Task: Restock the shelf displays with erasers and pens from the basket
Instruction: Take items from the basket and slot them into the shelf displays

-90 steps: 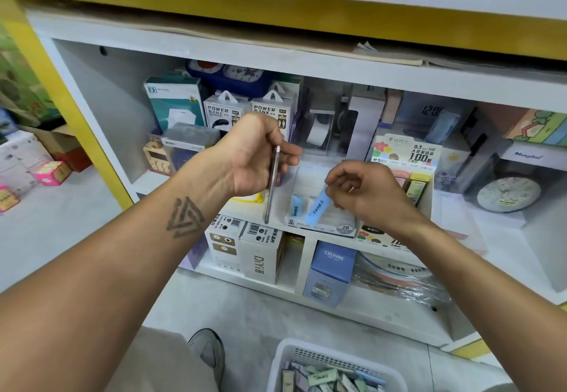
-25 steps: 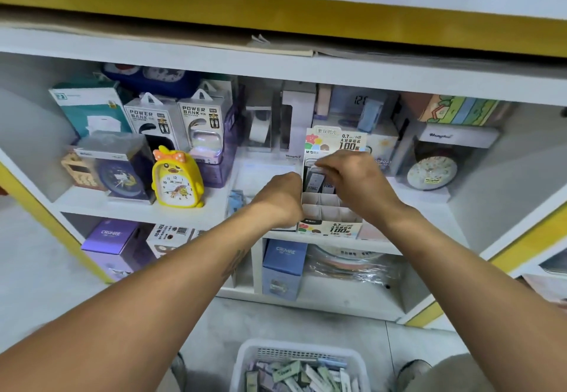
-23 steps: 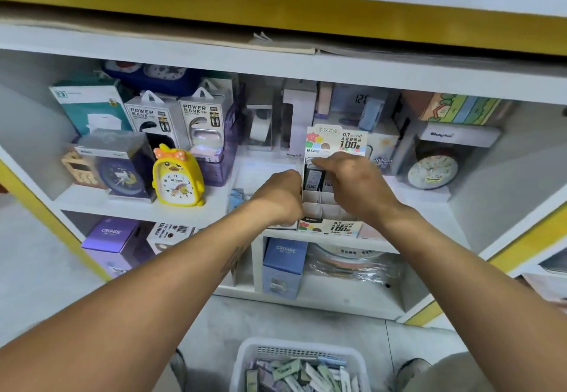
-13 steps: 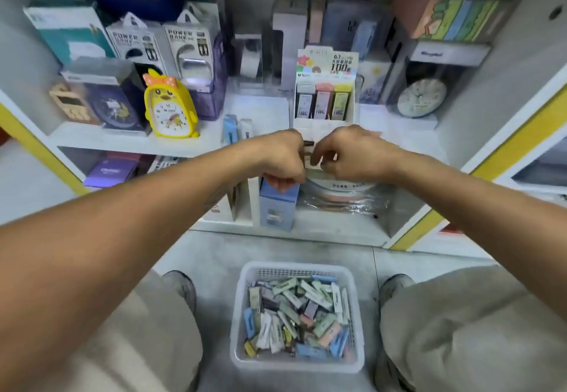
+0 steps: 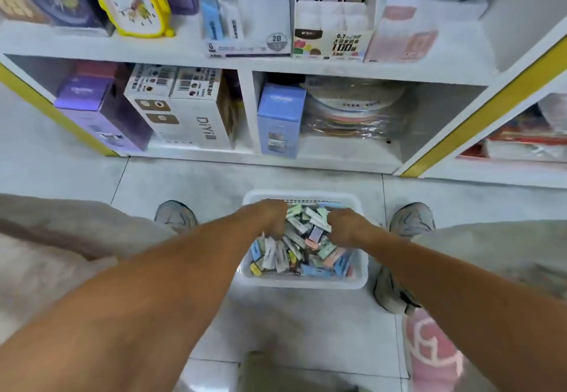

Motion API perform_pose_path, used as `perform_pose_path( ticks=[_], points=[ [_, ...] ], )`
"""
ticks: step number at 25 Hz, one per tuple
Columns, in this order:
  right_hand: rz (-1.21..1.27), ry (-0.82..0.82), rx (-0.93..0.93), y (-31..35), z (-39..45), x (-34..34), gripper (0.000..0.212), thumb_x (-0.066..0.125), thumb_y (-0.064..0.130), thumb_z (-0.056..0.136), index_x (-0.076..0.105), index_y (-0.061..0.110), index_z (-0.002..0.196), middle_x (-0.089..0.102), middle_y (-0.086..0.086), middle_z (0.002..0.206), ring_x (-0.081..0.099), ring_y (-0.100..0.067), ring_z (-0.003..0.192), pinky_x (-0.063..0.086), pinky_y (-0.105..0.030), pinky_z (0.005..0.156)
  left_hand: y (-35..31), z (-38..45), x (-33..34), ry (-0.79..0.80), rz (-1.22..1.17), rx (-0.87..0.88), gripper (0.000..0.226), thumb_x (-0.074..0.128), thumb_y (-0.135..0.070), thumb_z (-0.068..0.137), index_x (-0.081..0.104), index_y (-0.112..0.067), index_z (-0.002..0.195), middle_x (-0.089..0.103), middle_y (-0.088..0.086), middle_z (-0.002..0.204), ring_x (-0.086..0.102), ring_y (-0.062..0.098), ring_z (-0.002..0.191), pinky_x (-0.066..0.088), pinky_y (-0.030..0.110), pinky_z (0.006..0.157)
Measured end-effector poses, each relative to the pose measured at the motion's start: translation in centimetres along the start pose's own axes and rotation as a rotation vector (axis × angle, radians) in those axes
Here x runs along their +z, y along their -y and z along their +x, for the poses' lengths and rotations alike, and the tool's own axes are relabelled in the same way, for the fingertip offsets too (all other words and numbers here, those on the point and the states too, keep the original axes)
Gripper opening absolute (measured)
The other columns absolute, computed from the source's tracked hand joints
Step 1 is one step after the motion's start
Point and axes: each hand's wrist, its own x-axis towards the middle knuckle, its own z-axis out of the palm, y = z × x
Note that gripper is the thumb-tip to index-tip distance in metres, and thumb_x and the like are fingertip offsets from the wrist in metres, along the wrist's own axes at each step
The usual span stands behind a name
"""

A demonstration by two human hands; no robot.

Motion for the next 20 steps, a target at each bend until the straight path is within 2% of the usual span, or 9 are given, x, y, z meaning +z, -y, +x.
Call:
perform_pose_path(
  ticks=[1, 3, 6, 9, 11, 13, 15, 18, 20],
  points=[
    [0.024, 0.007, 0.037, -0.6, 0.6, 1.3, 0.026, 0.051, 0.012, 0.096, 0.06, -0.002, 0.117, 0.061, -0.017, 0.124, 0.06, -0.03, 0.111, 0.047, -0.031, 0.079, 0.4, 0.7, 1.6, 0.012, 0.006, 0.0, 0.016, 0.069, -0.011, 0.084, 0.061, 0.001, 0.092, 0.056, 0.008, 0.073, 0.058, 0.02, 0.061, 0.046, 0.022, 0.044],
    [0.044, 0.04, 0.123, -1.4, 1.5, 3.5, 0.017, 0.051, 0.011, 0.094, 0.063, 0.0, 0.099, 0.064, -0.016, 0.112, 0.065, -0.029, 0.1, 0.047, -0.029, 0.073, 0.7, 2.1, 4.4, 0.017, 0.014, 0.009, 0.018, 0.068, -0.011, 0.084, 0.059, 0.001, 0.094, 0.061, 0.013, 0.089, 0.063, 0.026, 0.083, 0.053, 0.032, 0.066],
    [0.263, 0.014, 0.266, -1.4, 2.6, 6.0, 0.016, 0.059, 0.015, 0.088, 0.051, 0.012, 0.074, 0.062, -0.008, 0.087, 0.058, -0.018, 0.068, 0.043, -0.024, 0.054, 0.3, 3.8, 7.1, -0.084, -0.007, 0.03, 0.053, 0.07, -0.014, 0.082, 0.047, -0.001, 0.127, 0.051, 0.017, 0.126, 0.052, 0.031, 0.117, 0.05, 0.041, 0.092],
    [0.486, -0.053, 0.291, -0.1, 3.1, 7.6, 0.014, 0.065, 0.024, 0.089, 0.059, 0.012, 0.095, 0.065, -0.007, 0.096, 0.066, -0.023, 0.087, 0.045, -0.023, 0.059, -0.4, 5.5, 8.2, -0.118, -0.073, 0.074, 0.082, 0.078, -0.027, 0.076, 0.032, -0.005, 0.141, 0.04, 0.015, 0.141, 0.04, 0.033, 0.13, 0.041, 0.044, 0.106],
    [0.603, -0.118, 0.278, 0.5, 3.0, 8.8, 0.048, 0.07, 0.03, 0.086, 0.052, 0.013, 0.126, 0.067, -0.01, 0.113, 0.064, -0.031, 0.107, 0.051, -0.03, 0.079, -0.5, 6.5, 8.7, -0.091, -0.067, 0.111, 0.101, 0.084, -0.037, 0.068, 0.026, -0.009, 0.146, 0.036, 0.013, 0.145, 0.036, 0.032, 0.134, 0.039, 0.043, 0.108],
    [0.804, -0.179, 0.277, 0.3, 2.5, 9.6, 0.068, 0.079, 0.026, 0.079, 0.045, 0.016, 0.136, 0.068, -0.008, 0.11, 0.064, -0.03, 0.105, 0.054, -0.039, 0.089, -0.4, 7.3, 9.0, -0.091, -0.054, 0.133, 0.116, 0.088, -0.043, 0.061, 0.02, -0.014, 0.15, 0.034, 0.012, 0.146, 0.034, 0.032, 0.135, 0.039, 0.045, 0.107],
    [0.98, -0.218, 0.294, -0.2, 2.2, 10.0, 0.076, 0.089, 0.022, 0.07, 0.046, 0.018, 0.132, 0.067, -0.002, 0.102, 0.064, -0.024, 0.098, 0.055, -0.041, 0.086, -0.4, 7.7, 9.5, -0.106, -0.07, 0.147, 0.119, 0.088, -0.046, 0.057, 0.021, -0.019, 0.151, 0.034, 0.013, 0.141, 0.035, 0.033, 0.131, 0.042, 0.043, 0.104],
    [1.071, -0.209, 0.231, 0.4, 2.4, 10.1, 0.077, 0.09, 0.015, 0.068, 0.045, 0.023, 0.131, 0.062, 0.001, 0.11, 0.061, -0.02, 0.103, 0.048, -0.022, 0.073, -0.8, 8.0, 10.0, -0.153, -0.183, 0.122, 0.106, 0.085, -0.053, 0.052, 0.034, -0.025, 0.141, 0.034, 0.008, 0.13, 0.038, 0.029, 0.124, 0.043, 0.044, 0.1],
    [1.128, -0.188, 0.19, 1.4, 2.8, 9.9, 0.074, 0.083, 0.005, 0.073, 0.045, 0.021, 0.135, 0.062, 0.001, 0.115, 0.06, -0.02, 0.106, 0.047, -0.018, 0.072, -0.6, 8.3, 9.4, -0.143, -0.245, 0.07, 0.095, 0.083, -0.055, 0.049, 0.044, -0.028, 0.131, 0.038, 0.002, 0.124, 0.038, 0.022, 0.12, 0.041, 0.048, 0.1]
  ],
)
